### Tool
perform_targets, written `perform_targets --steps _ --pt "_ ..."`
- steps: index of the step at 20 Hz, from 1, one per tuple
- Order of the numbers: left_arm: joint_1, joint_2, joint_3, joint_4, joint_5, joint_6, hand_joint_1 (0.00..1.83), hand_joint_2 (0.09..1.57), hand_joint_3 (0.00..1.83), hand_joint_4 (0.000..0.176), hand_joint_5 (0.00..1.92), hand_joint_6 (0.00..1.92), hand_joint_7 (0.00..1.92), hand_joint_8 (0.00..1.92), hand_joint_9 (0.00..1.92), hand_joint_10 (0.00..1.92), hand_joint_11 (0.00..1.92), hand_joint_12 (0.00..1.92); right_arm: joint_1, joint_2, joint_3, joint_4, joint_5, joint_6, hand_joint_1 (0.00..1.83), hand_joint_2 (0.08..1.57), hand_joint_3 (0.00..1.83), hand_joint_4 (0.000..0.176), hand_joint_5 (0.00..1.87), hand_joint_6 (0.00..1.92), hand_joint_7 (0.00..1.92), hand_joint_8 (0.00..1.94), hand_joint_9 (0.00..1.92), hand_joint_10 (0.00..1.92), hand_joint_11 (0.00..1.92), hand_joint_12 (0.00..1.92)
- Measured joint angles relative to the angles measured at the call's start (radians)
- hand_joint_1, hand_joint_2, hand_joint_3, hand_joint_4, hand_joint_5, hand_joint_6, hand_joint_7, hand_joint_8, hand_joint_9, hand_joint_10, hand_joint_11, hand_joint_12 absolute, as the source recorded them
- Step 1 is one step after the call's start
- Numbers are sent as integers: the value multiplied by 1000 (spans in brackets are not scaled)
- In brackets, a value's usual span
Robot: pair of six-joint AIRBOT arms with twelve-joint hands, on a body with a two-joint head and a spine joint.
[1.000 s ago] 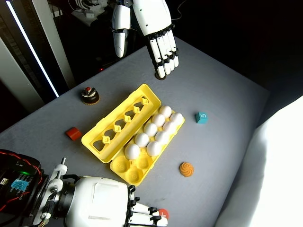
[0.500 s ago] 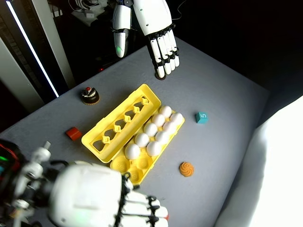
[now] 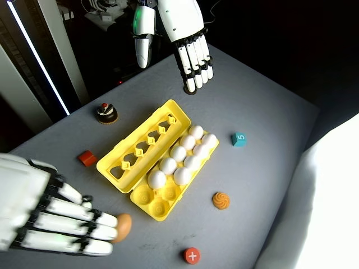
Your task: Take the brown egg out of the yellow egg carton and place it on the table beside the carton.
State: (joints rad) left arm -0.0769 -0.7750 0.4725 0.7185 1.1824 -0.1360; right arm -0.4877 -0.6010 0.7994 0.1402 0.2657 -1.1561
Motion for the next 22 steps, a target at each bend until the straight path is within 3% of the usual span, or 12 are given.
perform_targets --steps 2,3,5,6,7,8,9,11,12,13,16,22 --pt "0 0 0 0 0 0 0 1221 0 0 9 0 4 0 0 0 0 0 -33 36 -56 67 21 -6 539 861 9 150 919 20 172 20 46 10 0 0" --pt "0 0 0 0 0 0 0 1227 0 0 5 1 0 0 0 0 0 0 -40 48 -75 101 33 -9 531 882 7 151 930 16 260 13 112 19 0 0" --pt "0 0 0 0 0 0 0 1245 5 0 9 3 0 0 0 0 0 0 -56 70 -114 185 79 -28 538 948 6 48 992 12 604 37 383 43 0 586" --pt "0 0 -1 0 0 0 0 1245 5 0 25 10 8 3 0 0 0 0 -64 84 -142 262 101 -48 531 991 13 0 1079 32 842 80 599 310 89 1139" --pt "0 0 -1 0 0 0 0 1229 0 0 12 4 2 0 0 0 0 0 -73 87 -151 307 115 -50 470 1101 24 0 1145 102 882 719 642 1014 267 1575" --pt "0 0 -1 2 0 0 0 1225 0 0 8 2 0 0 0 0 0 0 -82 87 -154 332 124 -53 435 1218 5 0 758 1332 707 1697 692 1738 514 1852" --pt "0 0 -1 3 -1 0 0 1226 0 0 11 3 0 0 0 0 0 0 -92 93 -159 352 132 -58 430 1242 0 0 730 1774 779 1892 805 1884 755 1907" --pt "0 0 -1 4 -1 0 0 1233 0 0 5 2 4 1 0 0 0 0 -100 103 -164 379 172 -58 267 1359 26 0 1185 1915 1234 1939 1252 1920 1468 1920" --pt "0 0 -1 5 -2 0 0 1243 4 0 11 4 14 6 0 0 0 0 -104 108 -169 395 192 -58 256 1401 26 0 1320 1920 1369 1941 1409 1921 1619 1921" --pt "0 0 -1 5 -1 0 0 1242 3 0 4 1 5 2 0 0 0 0 -116 114 -174 406 230 -58 440 1453 21 0 1338 1921 1427 1941 1477 1921 1714 1921" --pt "0 0 -1 7 -1 0 0 1232 0 0 11 4 6 3 0 0 0 0 -156 124 -175 408 293 -54 790 1496 1 0 1422 1921 1534 1941 1570 1921 1809 1921" --pt "0 0 -1 7 -1 0 0 1234 0 0 31 10 29 10 14 5 6 3 -193 129 -172 409 396 5 850 1478 0 0 1407 1921 1480 1941 1510 1921 1738 1921"
